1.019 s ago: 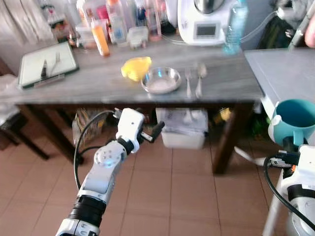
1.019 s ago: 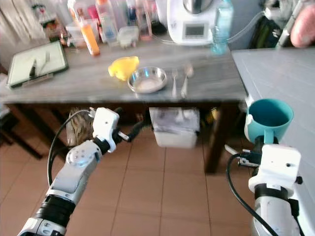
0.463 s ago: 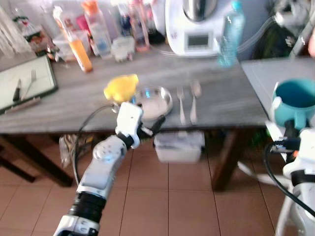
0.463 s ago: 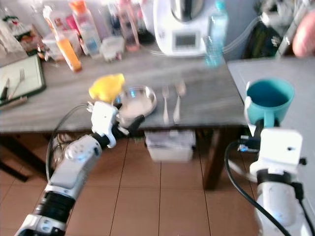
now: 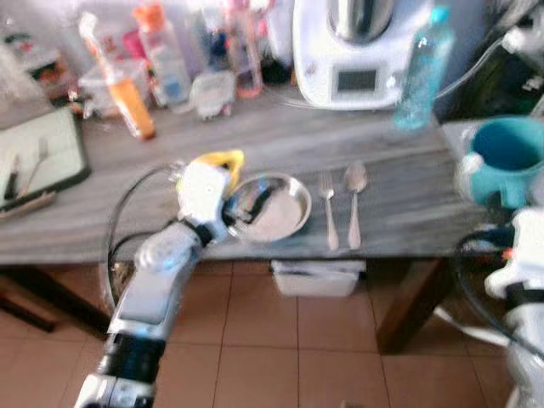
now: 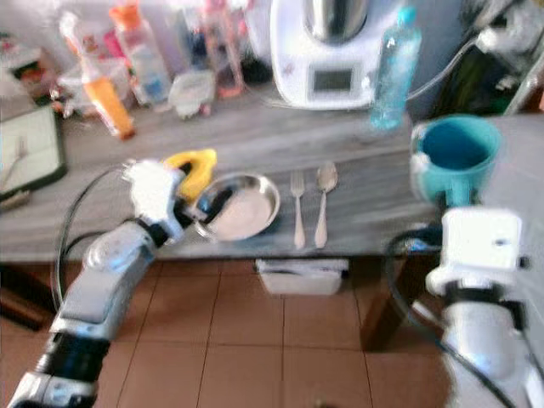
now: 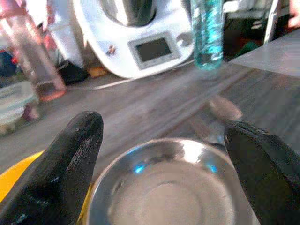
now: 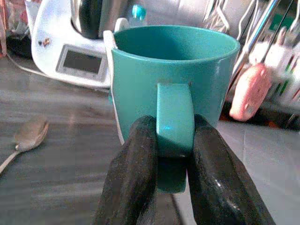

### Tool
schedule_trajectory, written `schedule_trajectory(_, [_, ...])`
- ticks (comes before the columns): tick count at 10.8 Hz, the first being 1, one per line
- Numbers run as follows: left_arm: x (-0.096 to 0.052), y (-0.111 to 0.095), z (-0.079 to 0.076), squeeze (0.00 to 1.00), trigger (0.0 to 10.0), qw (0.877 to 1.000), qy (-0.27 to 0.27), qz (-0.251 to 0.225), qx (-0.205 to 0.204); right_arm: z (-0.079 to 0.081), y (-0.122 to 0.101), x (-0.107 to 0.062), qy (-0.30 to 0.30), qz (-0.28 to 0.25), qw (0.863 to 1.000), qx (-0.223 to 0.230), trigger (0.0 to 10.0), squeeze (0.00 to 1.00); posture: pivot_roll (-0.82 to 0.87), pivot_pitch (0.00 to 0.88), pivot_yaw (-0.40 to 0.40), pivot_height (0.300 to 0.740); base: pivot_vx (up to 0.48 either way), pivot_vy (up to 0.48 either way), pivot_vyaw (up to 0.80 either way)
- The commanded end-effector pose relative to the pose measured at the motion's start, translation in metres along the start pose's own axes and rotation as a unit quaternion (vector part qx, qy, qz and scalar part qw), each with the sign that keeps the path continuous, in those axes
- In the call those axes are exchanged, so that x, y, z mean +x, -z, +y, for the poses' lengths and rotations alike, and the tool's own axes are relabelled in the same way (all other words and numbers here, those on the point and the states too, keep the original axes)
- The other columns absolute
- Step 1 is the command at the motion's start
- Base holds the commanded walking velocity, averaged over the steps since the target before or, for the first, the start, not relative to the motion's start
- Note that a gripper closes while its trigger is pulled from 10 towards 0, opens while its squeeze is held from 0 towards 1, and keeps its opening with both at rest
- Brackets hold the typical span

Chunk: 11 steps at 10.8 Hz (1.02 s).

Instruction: Setting the table

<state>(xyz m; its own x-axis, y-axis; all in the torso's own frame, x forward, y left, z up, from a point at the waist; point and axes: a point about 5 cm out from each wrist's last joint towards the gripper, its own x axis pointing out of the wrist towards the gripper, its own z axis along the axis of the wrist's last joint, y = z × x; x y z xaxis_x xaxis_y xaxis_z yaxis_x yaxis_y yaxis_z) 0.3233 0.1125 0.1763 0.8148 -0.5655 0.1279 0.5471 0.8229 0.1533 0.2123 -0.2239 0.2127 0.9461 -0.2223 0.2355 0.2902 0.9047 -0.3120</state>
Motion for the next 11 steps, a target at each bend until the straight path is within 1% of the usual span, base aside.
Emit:
schedule_trajectory(1, [-0.010,0.005,0.009,0.00,10.0,1.000,-0.007,0.015,0.005,0.002,-0.010,-0.001,-0.015,-0.020,1.000,0.009,10.0,0.00,-0.09,0.096,0.093,0.740,0.000,0.000,0.00])
schedule_trajectory(2, [-0.012,0.004,0.009,0.00,10.0,1.000,0.013,0.015,0.004,0.000,-0.013,0.002,-0.022,-0.025,0.999,0.018,10.0,0.00,-0.09,0.095,0.091,0.740,0.000,0.000,0.00])
schedule_trajectory(3, [-0.014,0.004,0.009,0.00,10.0,0.999,0.037,0.015,-0.006,-0.005,-0.017,0.007,-0.030,-0.032,0.999,0.025,10.0,0.00,-0.09,0.095,0.091,0.740,0.000,0.000,0.00])
schedule_trajectory(4, [-0.016,-0.001,0.012,0.00,10.0,0.998,0.065,0.013,-0.001,-0.008,-0.017,0.014,-0.053,-0.032,0.998,0.026,10.0,0.00,-0.08,0.094,0.093,0.740,0.000,0.000,0.00])
schedule_trajectory(5, [-0.014,-0.007,0.013,0.00,10.0,0.995,0.094,0.010,0.006,-0.007,-0.015,0.024,-0.082,-0.031,0.996,0.021,10.0,0.00,-0.07,0.096,0.091,0.740,0.000,0.000,0.00])
schedule_trajectory(6, [-0.012,-0.009,0.013,0.00,10.0,0.995,0.103,0.008,0.010,-0.006,-0.013,0.028,-0.089,-0.029,0.995,0.018,10.0,0.00,-0.07,0.096,0.089,0.740,0.000,0.000,0.00])
schedule_trajectory(7, [-0.005,-0.015,0.016,0.00,10.0,0.995,0.094,-0.001,0.013,-0.004,-0.013,0.034,-0.097,-0.028,0.995,0.012,10.0,0.00,-0.06,0.101,0.088,0.740,0.000,0.000,0.00])
schedule_trajectory(8, [-0.002,-0.016,0.015,0.00,10.0,0.997,0.082,0.000,-0.008,-0.004,-0.013,0.034,-0.094,-0.027,0.995,0.016,10.0,0.00,-0.06,0.107,0.088,0.740,0.000,0.000,0.00])
schedule_trajectory(10, [-0.003,-0.016,0.006,0.00,10.0,0.995,0.096,-0.005,-0.016,-0.002,-0.012,0.031,-0.099,-0.027,0.995,0.015,10.0,0.00,-0.07,0.114,0.092,0.740,0.000,0.000,0.00])
schedule_trajectory(11, [-0.002,-0.017,0.006,0.00,10.0,0.995,0.094,-0.006,-0.018,-0.002,-0.012,0.030,-0.099,-0.028,0.995,0.014,10.0,0.00,-0.08,0.116,0.096,0.740,0.000,0.000,0.00])
